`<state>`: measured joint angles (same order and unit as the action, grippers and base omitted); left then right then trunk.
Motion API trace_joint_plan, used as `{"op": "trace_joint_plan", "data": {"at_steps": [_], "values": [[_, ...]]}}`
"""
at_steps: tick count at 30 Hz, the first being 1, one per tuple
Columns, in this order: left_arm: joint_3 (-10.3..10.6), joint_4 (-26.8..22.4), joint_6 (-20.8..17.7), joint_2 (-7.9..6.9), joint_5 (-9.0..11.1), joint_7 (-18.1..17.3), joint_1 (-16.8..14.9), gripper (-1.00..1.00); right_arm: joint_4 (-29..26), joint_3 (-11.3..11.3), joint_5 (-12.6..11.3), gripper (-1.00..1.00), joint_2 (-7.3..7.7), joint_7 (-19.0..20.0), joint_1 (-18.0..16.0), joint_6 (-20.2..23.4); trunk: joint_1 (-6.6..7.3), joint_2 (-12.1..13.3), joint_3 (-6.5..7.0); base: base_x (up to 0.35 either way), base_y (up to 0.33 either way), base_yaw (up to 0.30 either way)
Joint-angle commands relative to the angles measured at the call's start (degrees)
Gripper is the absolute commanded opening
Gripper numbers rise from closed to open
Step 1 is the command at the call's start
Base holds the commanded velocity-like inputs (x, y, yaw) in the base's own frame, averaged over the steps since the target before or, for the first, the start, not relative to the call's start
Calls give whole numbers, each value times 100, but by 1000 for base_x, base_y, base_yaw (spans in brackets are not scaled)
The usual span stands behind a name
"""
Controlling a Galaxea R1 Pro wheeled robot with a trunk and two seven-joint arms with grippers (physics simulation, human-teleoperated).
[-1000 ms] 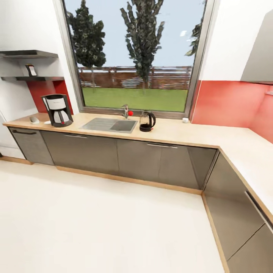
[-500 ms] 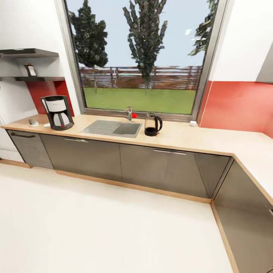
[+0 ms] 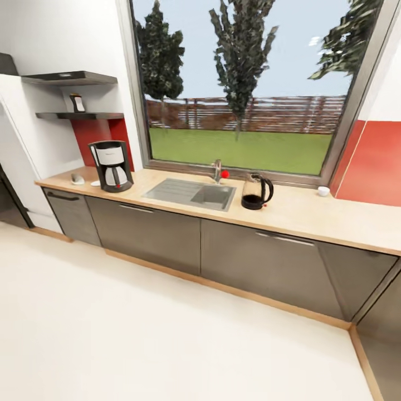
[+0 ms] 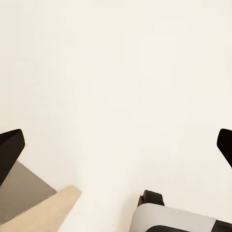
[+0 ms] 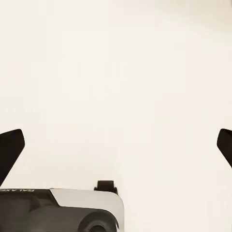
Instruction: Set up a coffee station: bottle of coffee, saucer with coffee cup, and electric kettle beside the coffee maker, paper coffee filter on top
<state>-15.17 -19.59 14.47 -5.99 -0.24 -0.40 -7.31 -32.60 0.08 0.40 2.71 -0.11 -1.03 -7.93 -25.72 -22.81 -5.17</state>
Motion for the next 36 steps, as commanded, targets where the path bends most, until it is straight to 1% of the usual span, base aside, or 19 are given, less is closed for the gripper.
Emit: {"op": "trace_joint_plan", "data": {"at_steps": [1,8,11,27,36], "values": [[-13,8,20,1,-3,-4,-7,100,0,1,4,100,1,-2,-2,-15,-6,-11,-12,334,140,277],[-12,8,20,1,-11,-4,-7,100,0,1,4,100,-6,1,-2,-15,-6,-11,-12,334,68,277],[-5,8,20,1,-11,-4,-7,100,0,1,4,100,-5,1,-2,-15,-6,-11,-12,334,2,133],[-12,8,20,1,-12,-4,-7,100,0,10,30,100,1,1,-2,-15,-6,-11,-12,335,2,7],[-12,8,20,-2,-12,-4,-7,100,0,10,22,100,-2,2,-2,-15,-6,-11,-12,335,92,5]]}}
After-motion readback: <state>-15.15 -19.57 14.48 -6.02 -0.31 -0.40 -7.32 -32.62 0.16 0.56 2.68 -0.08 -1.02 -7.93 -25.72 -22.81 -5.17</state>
